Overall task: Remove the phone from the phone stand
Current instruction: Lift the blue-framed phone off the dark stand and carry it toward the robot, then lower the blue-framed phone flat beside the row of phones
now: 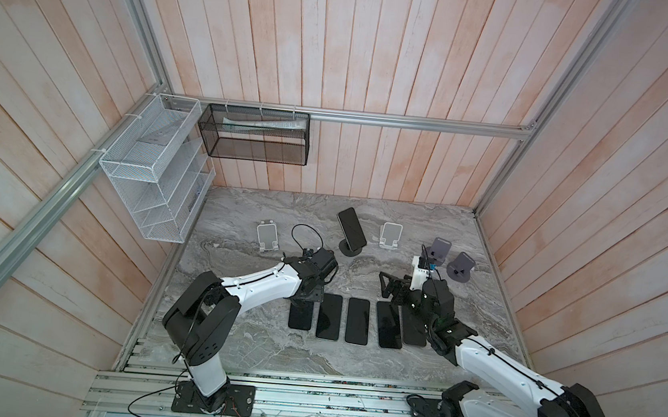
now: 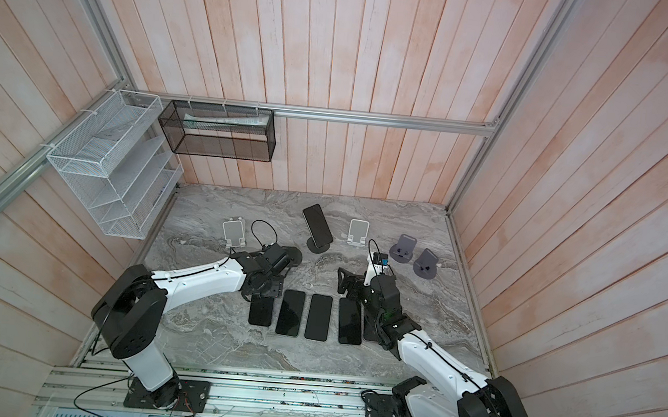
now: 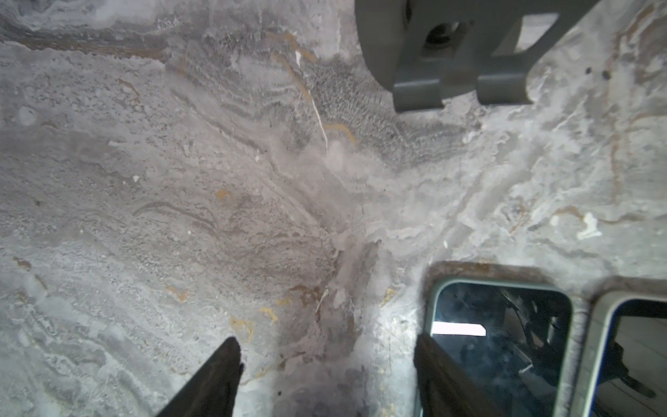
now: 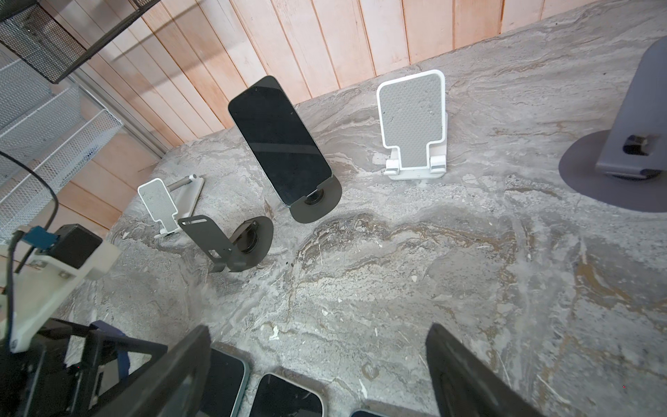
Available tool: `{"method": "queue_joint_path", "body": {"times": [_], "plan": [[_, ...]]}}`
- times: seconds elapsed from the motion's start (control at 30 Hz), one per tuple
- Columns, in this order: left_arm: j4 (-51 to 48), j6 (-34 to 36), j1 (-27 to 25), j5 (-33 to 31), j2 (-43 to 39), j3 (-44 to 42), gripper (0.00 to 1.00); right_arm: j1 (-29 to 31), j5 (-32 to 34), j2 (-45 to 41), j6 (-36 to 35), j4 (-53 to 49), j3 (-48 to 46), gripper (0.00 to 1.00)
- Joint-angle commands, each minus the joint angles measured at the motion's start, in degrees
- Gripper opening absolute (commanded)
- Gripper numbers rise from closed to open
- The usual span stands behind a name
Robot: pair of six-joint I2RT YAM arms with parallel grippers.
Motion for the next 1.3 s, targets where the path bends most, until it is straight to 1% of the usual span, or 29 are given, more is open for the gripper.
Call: {"method": "queue_joint_path", "body": {"times": [0.0, 0.2, 0.33, 0.5, 0.63, 0.77, 0.9, 1.0, 1.13, 1.27], "plan": [[2.27, -1.52, -0.18, -1.08, 2.28, -2.37, 0.52, 0.25, 0.43, -0.06, -0.50, 0.31, 0.79, 0.94], [4.97, -2.40, -0.15, -0.85, 2.86, -4.26, 0.53, 0.34, 0.40, -0.05, -0.44, 0.31, 0.77, 0.94], [5.61, -2.68, -0.10, -1.88, 4.15, -4.34, 0.53, 0.30, -0.26, 0.36, -0.65, 0.42, 0.97, 0.94], [8.75, -2.72, 0.08, -3.11, 3.95, -6.45, 0.54, 0.56, -0.54, 0.34, -0.85, 0.55, 1.00, 0.94], [10.58, -2.07, 0.17, -2.72, 4.55, -7.00, 0.57, 0.56, 0.85, 0.49, -0.58, -0.35, 1.22, 0.94], [9.99, -2.51, 0.17, -5.03, 5.92, -7.32, 0.61, 0.56, 1.64, 0.11, -0.67, -0.47, 1.18, 0.94], [7.06, -4.43, -0.35, -8.89, 7.54, -6.73, 0.65, 0.56, 1.30, 0.49, -0.67, -0.43, 1.32, 0.94], [5.34, -5.44, -0.58, -10.19, 8.50, -6.27, 0.68, 0.54, 0.99, 0.77, -0.67, -0.29, 1.38, 0.94], [3.80, -6.43, -0.81, -10.50, 9.02, -5.76, 0.71, 0.65, 0.80, 0.77, -0.67, -0.19, 1.37, 0.94], [3.21, -6.19, -1.32, -10.82, 9.19, -5.08, 0.72, 0.58, 0.82, 0.94, -0.67, -0.23, 1.38, 0.94]]}}
